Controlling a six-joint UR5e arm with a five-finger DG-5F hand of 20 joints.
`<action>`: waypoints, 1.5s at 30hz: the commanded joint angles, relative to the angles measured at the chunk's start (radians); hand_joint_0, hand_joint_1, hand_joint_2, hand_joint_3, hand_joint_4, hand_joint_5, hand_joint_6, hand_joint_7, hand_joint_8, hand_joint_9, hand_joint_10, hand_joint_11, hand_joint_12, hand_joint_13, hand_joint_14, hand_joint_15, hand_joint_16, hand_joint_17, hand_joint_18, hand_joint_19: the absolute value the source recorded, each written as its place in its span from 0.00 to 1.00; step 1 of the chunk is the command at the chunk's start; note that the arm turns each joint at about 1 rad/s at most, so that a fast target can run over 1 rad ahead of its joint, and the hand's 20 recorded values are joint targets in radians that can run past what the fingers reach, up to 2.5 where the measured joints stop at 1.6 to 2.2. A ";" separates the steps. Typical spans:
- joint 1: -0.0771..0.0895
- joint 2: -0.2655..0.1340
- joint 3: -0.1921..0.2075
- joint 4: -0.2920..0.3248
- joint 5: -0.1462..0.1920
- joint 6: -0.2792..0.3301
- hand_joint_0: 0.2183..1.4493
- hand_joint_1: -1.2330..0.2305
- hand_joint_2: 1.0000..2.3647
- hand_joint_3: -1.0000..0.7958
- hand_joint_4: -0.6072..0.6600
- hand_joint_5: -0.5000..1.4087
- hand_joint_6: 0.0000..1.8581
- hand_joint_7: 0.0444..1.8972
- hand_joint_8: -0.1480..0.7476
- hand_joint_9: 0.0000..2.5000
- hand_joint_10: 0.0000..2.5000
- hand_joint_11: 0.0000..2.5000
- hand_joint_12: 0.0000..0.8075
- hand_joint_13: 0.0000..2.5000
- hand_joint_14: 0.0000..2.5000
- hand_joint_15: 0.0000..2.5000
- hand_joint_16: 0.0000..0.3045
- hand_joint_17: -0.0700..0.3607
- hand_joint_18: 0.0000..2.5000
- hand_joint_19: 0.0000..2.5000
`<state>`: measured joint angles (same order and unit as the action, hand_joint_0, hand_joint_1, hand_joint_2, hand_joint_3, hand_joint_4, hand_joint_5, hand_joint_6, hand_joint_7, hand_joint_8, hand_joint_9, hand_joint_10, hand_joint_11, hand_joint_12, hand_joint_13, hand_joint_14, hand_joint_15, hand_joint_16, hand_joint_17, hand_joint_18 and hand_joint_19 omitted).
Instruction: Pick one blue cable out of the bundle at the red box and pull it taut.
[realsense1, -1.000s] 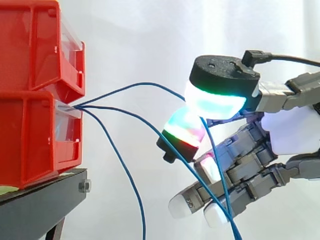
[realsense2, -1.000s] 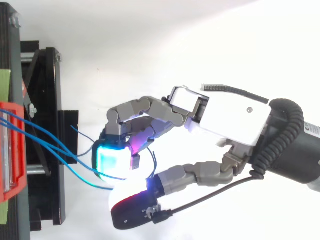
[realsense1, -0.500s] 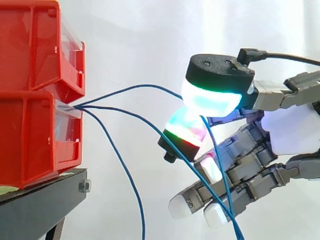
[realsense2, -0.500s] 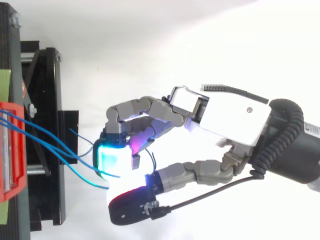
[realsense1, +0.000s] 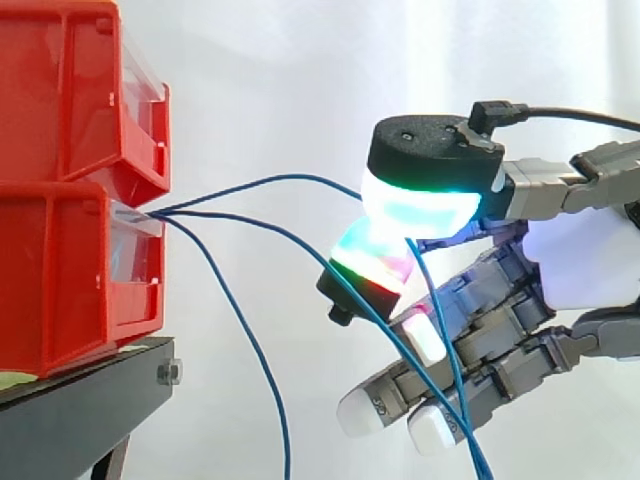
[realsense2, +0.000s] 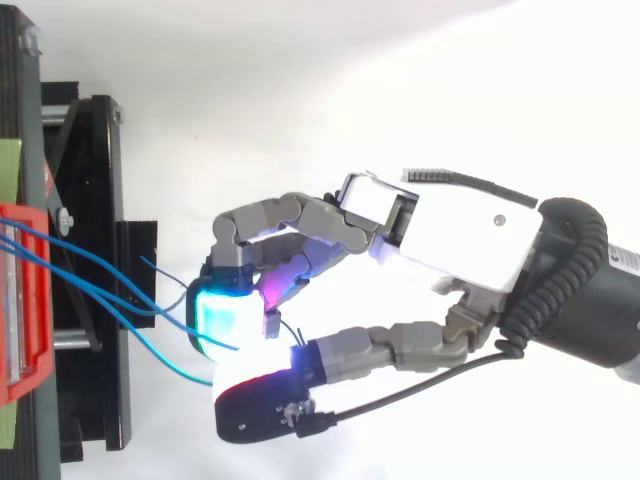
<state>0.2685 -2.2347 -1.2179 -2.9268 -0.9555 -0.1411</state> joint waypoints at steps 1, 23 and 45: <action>0.000 0.000 0.000 0.000 0.000 0.000 0.29 0.30 0.02 0.45 0.50 0.20 0.44 0.69 0.53 0.40 0.01 0.35 0.54 0.25 0.00 0.08 0.19 0.47 0.27 0.13; 0.001 0.004 0.000 -0.058 0.000 0.002 0.30 0.29 0.02 0.47 0.53 0.20 0.44 0.68 0.51 0.33 0.01 0.32 0.54 0.17 0.00 0.05 0.20 0.48 0.22 0.09; 0.000 0.006 0.000 -0.075 0.004 0.002 0.30 0.29 0.02 0.47 0.51 0.21 0.43 0.68 0.48 0.22 0.00 0.00 0.53 0.11 0.00 0.00 0.22 0.50 0.17 0.02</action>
<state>0.2687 -2.2288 -1.2177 -3.0020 -0.9512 -0.1394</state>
